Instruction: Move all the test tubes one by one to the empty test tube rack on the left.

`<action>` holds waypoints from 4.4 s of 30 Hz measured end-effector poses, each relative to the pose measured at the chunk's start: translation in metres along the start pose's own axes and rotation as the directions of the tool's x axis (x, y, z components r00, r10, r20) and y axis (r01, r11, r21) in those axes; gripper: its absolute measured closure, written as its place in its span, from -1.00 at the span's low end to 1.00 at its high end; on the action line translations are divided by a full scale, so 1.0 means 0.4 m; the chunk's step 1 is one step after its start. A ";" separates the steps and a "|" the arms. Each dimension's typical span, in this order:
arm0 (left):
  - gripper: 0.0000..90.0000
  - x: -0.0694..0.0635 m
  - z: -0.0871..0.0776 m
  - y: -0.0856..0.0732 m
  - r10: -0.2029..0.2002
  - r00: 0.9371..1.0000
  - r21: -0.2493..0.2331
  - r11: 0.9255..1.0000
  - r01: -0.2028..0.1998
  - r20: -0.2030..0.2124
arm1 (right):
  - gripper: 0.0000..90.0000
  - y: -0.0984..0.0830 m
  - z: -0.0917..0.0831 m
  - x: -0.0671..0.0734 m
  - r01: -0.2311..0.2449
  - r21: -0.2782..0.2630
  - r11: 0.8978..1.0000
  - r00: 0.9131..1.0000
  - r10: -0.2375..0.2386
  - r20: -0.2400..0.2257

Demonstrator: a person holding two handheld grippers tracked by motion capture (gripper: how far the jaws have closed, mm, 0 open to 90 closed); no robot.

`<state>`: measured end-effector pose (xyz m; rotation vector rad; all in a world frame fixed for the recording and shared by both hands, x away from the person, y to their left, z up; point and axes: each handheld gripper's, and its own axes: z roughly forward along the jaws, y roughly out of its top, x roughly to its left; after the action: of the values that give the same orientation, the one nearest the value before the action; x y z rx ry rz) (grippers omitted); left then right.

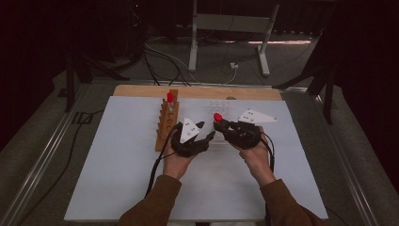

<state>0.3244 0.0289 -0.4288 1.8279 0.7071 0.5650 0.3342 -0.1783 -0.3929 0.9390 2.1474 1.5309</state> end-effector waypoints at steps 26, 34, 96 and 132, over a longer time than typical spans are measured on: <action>0.69 0.026 -0.003 -0.005 -0.006 1.000 0.006 1.000 0.006 0.015 | 0.06 -0.003 -0.007 -0.005 -0.020 -0.018 1.000 0.999 0.019 -0.035; 0.69 0.043 -0.013 -0.004 -0.020 1.000 0.002 1.000 0.020 -0.006 | -0.38 -0.015 -0.021 -0.019 -0.014 -0.002 1.000 1.000 0.014 0.014; 0.68 0.265 -0.091 -0.015 -0.148 0.967 -0.084 0.988 0.133 -0.208 | -1.00 -0.210 -0.206 -0.140 -0.092 -0.078 0.993 0.975 0.106 0.198; 0.68 0.330 -0.004 -0.065 -0.220 0.928 -0.026 0.975 0.223 -0.299 | -1.00 -0.219 -0.214 -0.147 -0.112 -0.099 0.989 0.974 0.129 0.188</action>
<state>0.4122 0.1292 -0.4461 1.6568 1.1081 0.6977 0.2964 -0.2962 -0.4491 1.1561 1.9039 1.5071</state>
